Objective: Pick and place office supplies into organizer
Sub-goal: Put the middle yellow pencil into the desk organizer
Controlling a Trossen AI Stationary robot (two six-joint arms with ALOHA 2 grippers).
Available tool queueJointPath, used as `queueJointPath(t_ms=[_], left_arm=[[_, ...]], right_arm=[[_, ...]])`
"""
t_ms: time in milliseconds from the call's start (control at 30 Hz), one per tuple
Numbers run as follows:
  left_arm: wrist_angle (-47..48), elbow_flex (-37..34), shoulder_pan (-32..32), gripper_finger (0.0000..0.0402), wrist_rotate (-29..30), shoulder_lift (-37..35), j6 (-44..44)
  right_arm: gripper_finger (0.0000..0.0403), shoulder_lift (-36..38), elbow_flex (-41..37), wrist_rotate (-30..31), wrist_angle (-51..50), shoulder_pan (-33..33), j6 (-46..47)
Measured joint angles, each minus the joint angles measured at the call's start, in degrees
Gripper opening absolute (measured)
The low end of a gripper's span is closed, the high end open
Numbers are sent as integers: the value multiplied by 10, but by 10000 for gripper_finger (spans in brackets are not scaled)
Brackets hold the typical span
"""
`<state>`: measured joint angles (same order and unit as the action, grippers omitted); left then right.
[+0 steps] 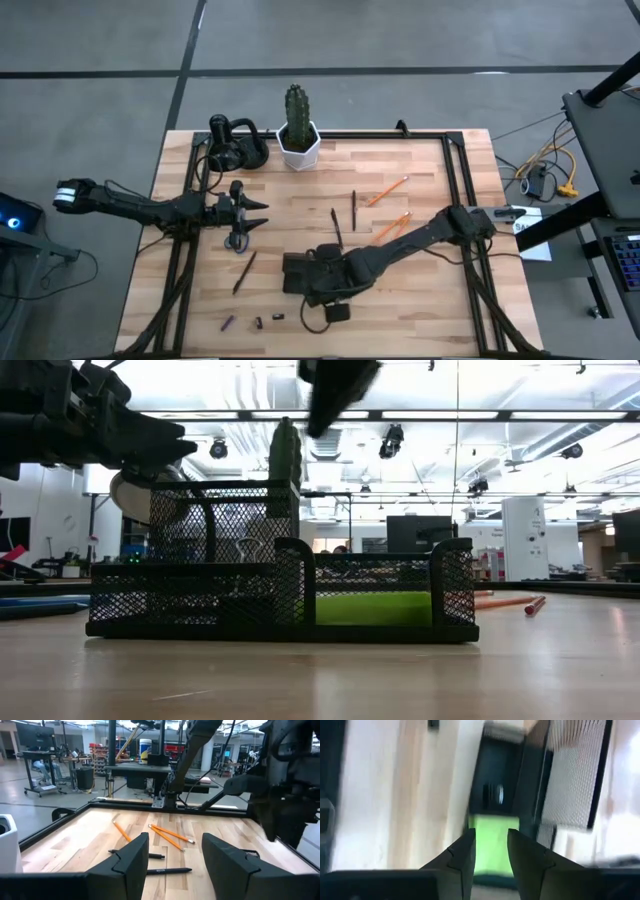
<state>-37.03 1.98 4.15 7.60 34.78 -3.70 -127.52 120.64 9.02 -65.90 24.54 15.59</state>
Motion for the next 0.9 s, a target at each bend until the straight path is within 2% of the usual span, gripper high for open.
queueJointPath(t_ms=[267, 533, 633, 767, 900], left_arm=[[0, 0, 0, 169, 0, 1, 0], [0, 0, 0, 169, 0, 1, 0], [-1, 0, 0, 169, 0, 0, 0], [0, 0, 0, 169, 0, 3, 0], [0, 0, 0, 169, 2, 3, 0]], right_arm=[[90, 4, -11, 85, -119, 21, 23], [87, 47, -75, 114, -120, 23, 23], [85, 86, -120, 162, -117, 16, 44], [84, 177, -207, 236, -86, 0, 110], [86, 281, -320, 253, 7, -27, 172]])
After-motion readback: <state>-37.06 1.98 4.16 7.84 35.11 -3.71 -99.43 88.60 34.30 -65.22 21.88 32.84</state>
